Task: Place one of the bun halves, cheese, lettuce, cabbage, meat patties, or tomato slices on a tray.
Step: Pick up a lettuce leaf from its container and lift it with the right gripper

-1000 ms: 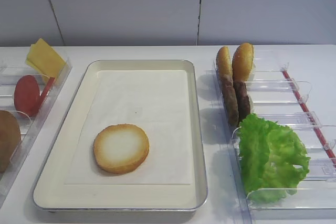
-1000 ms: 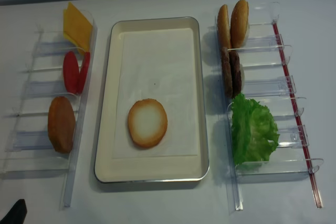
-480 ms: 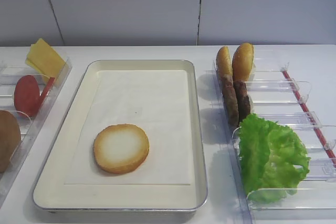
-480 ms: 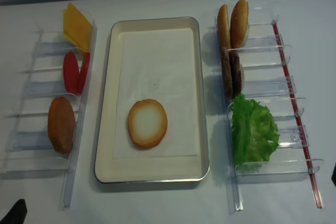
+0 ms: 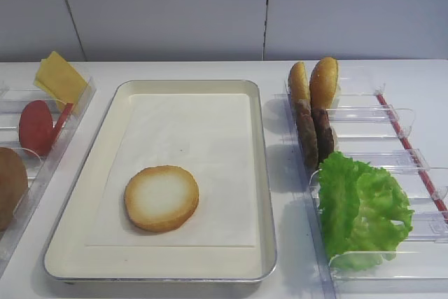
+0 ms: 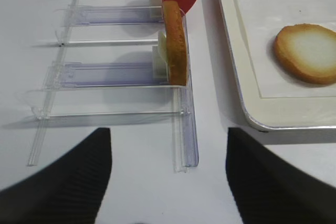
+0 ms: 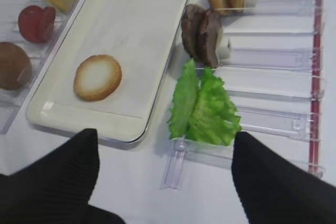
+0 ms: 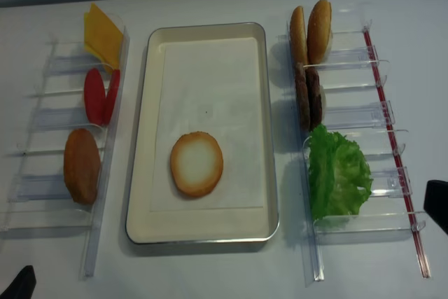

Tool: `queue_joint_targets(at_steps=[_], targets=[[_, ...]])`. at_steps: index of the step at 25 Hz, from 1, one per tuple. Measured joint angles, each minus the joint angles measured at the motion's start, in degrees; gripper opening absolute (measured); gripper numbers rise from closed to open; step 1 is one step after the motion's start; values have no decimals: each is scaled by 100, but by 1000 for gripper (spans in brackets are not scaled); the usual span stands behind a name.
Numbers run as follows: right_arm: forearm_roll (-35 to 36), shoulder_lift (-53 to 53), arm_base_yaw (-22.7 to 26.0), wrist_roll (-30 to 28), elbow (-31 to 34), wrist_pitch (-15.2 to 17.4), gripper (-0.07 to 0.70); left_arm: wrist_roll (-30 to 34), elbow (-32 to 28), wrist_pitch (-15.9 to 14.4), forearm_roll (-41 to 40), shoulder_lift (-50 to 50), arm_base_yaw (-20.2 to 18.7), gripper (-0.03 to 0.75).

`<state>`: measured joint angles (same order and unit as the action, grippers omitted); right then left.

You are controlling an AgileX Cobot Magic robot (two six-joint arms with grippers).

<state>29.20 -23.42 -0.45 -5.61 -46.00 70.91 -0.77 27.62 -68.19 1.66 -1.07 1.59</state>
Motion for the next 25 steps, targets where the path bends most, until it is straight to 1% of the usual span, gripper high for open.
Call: queue_joint_targets(at_steps=[3, 6, 11, 14, 20, 22, 25], targets=[[318, -421, 0, 0, -143, 149, 545, 0, 0, 0, 0, 0, 0, 471], [794, -892, 0, -13, -218, 158, 545, 0, 0, 0, 0, 0, 0, 471], [1559, -1700, 0, -355, -232, 135, 545, 0, 0, 0, 0, 0, 0, 471], [1793, -2101, 0, -530, -232, 112, 545, 0, 0, 0, 0, 0, 0, 471], [1954, -2754, -26, -744, -232, 61, 545, 0, 0, 0, 0, 0, 0, 471], [1954, -2974, -204, -753, -232, 22, 544, 0, 0, 0, 0, 0, 0, 471], [1944, -3306, -675, -755, -232, -1, 524, 0, 0, 0, 0, 0, 0, 471]])
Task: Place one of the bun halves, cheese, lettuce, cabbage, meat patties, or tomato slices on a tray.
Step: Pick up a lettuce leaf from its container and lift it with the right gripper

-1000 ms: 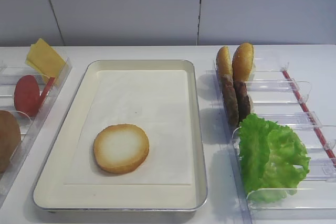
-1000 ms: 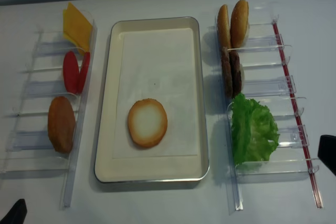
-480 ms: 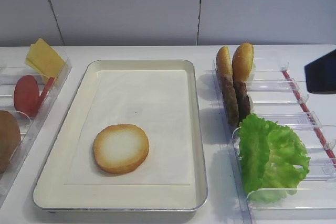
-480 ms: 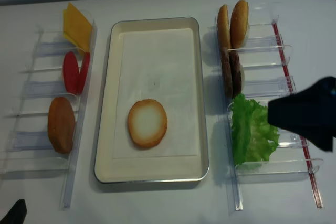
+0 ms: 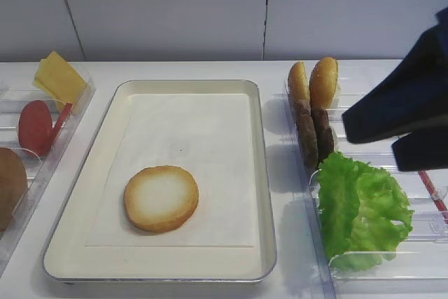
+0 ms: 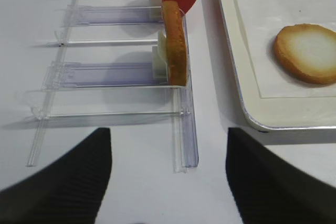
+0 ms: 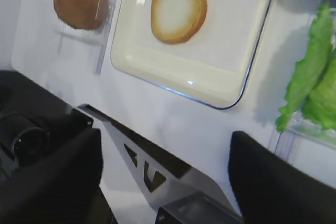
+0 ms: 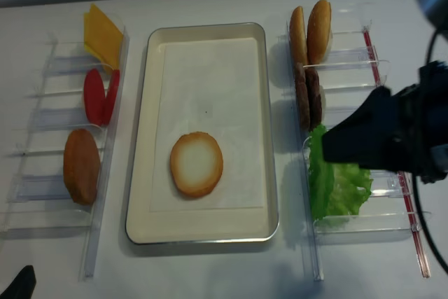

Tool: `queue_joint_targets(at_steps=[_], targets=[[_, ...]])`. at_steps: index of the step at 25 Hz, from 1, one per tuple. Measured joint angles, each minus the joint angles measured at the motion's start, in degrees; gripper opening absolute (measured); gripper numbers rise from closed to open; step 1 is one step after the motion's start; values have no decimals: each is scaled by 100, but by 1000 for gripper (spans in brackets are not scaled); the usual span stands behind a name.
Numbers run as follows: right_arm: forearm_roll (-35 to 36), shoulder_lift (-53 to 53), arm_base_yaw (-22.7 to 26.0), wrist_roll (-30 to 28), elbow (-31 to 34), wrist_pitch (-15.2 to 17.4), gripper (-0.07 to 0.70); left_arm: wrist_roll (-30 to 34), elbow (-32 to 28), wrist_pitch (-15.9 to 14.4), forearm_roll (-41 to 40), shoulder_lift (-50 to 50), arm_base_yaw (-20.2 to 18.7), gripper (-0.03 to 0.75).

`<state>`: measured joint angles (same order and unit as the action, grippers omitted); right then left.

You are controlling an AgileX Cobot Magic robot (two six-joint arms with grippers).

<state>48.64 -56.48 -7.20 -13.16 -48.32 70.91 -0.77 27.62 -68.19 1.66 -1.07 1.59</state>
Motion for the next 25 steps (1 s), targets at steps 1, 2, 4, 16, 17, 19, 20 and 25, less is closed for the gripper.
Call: queue_joint_targets(at_steps=[1, 2, 4, 16, 17, 19, 20, 25], targets=[[-39, -118, -174, -10, 0, 0, 512, 0, 0, 0, 0, 0, 0, 471], [-114, -213, -338, -10, 0, -13, 498, 0, 0, 0, 0, 0, 0, 471], [-389, -453, -579, 53, -62, -33, 482, 0, 0, 0, 0, 0, 0, 471], [-1588, -1694, -756, 461, -954, -95, 471, 0, 0, 0, 0, 0, 0, 471], [-1634, -1794, -756, 497, -1001, -95, 471, 0, 0, 0, 0, 0, 0, 471], [-1734, -2027, -756, 543, -1089, -95, 471, 0, 0, 0, 0, 0, 0, 471], [-1770, -2113, -756, 559, -1106, -95, 471, 0, 0, 0, 0, 0, 0, 471], [-1846, -2503, -756, 572, -1180, -95, 471, 0, 0, 0, 0, 0, 0, 471]])
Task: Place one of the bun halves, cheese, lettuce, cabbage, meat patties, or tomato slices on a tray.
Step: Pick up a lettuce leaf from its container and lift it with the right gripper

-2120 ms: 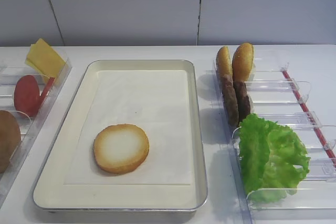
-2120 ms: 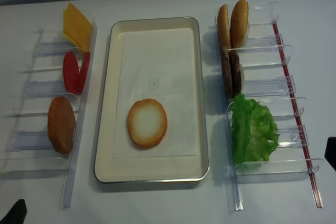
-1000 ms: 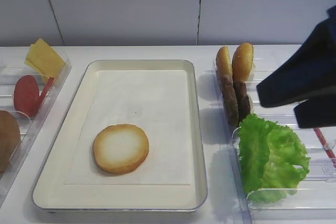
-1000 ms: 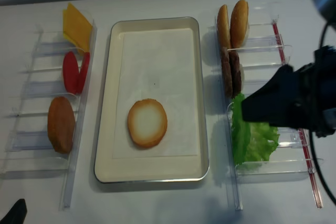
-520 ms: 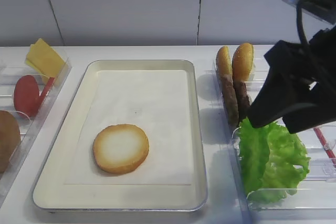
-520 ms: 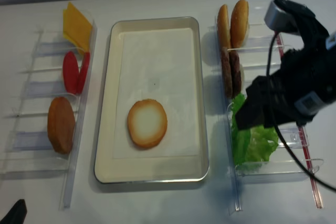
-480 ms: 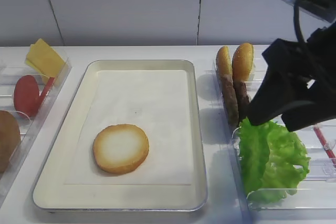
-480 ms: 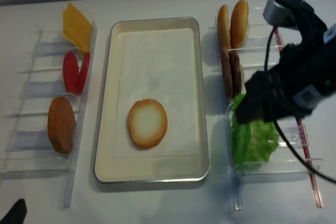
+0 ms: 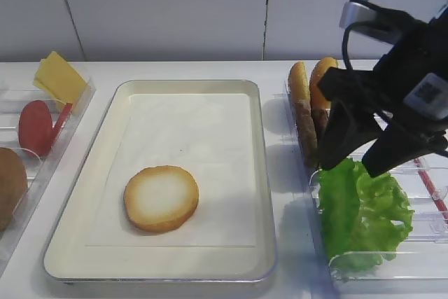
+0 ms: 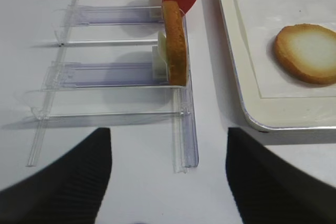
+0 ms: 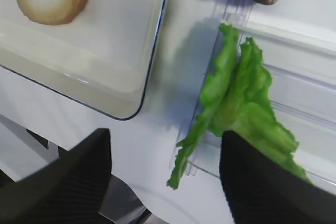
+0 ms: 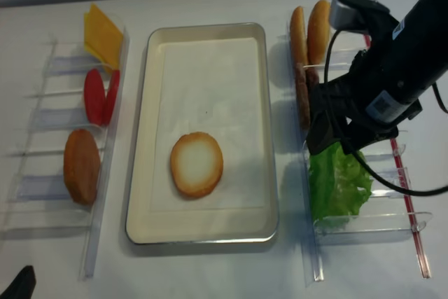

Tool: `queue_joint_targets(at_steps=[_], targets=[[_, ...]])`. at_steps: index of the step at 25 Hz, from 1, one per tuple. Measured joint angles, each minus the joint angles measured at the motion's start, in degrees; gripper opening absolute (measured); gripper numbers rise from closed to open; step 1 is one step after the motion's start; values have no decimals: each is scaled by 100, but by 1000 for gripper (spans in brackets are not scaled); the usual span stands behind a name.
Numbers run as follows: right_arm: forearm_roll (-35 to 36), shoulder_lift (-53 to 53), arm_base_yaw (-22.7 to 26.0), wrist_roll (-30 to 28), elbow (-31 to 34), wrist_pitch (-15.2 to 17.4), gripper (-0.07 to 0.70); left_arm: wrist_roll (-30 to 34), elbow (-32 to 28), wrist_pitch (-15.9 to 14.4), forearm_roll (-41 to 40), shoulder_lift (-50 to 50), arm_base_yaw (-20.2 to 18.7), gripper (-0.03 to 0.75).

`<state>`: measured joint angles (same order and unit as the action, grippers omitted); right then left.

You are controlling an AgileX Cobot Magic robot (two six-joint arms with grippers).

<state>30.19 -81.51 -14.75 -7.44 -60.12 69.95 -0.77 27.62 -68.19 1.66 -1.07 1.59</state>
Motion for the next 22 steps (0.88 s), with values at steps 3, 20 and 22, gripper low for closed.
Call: queue_joint_targets(at_steps=[3, 20, 22], targets=[[-39, -210, 0, 0, -22, 0, 471, 0, 0, 0, 0, 0, 0, 471], [-39, -600, 0, -132, -22, -257, 388, 0, 0, 0, 0, 0, 0, 471], [-39, -660, 0, -132, -22, -257, 388, 0, 0, 0, 0, 0, 0, 471]])
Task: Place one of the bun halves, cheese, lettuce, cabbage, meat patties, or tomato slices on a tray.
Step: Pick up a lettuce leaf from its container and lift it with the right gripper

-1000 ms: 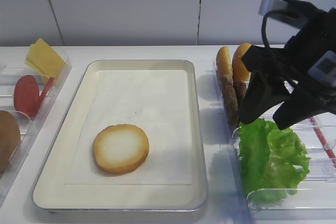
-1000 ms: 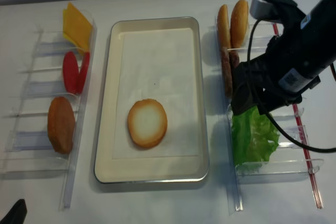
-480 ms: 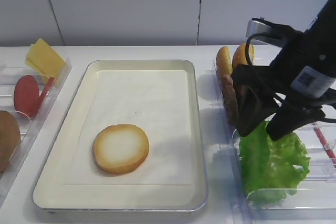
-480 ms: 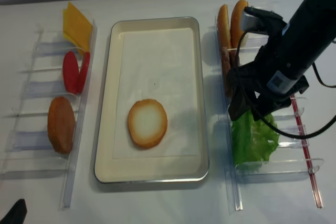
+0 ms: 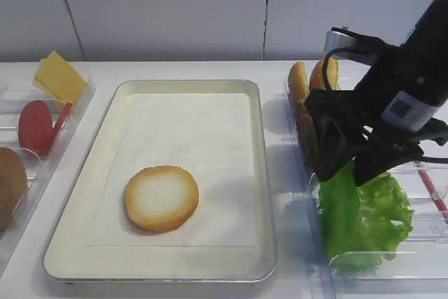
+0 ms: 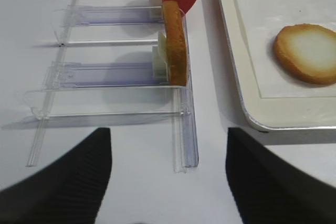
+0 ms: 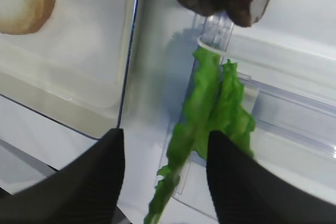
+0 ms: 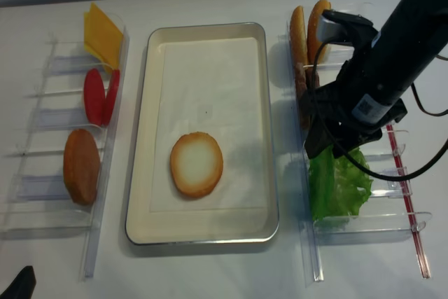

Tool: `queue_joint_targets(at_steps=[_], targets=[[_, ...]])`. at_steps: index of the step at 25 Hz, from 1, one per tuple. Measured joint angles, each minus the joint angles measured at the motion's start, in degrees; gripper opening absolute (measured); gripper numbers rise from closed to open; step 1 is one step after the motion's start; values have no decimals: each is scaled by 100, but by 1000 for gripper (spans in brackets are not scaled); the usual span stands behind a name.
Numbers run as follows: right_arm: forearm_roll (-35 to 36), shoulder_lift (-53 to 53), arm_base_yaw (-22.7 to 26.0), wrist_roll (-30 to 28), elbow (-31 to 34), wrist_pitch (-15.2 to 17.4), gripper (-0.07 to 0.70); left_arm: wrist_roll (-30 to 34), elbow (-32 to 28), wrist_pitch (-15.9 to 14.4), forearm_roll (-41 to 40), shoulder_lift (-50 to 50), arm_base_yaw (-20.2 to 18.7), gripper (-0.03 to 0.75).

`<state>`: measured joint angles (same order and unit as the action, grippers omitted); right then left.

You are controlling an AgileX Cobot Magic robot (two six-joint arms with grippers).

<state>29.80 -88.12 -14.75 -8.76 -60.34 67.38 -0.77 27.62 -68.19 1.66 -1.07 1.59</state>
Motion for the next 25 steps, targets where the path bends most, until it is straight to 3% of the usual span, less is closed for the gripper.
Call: queue_joint_targets(at_steps=[11, 19, 25], targets=[[0, -74, 0, -49, 0, -13, 286, 0, 0, 0, 0, 0, 0, 471], [0, -74, 0, -401, 0, -13, 50, 0, 0, 0, 0, 0, 0, 471], [0, -74, 0, -593, 0, 32, 43, 0, 0, 0, 0, 0, 0, 471]])
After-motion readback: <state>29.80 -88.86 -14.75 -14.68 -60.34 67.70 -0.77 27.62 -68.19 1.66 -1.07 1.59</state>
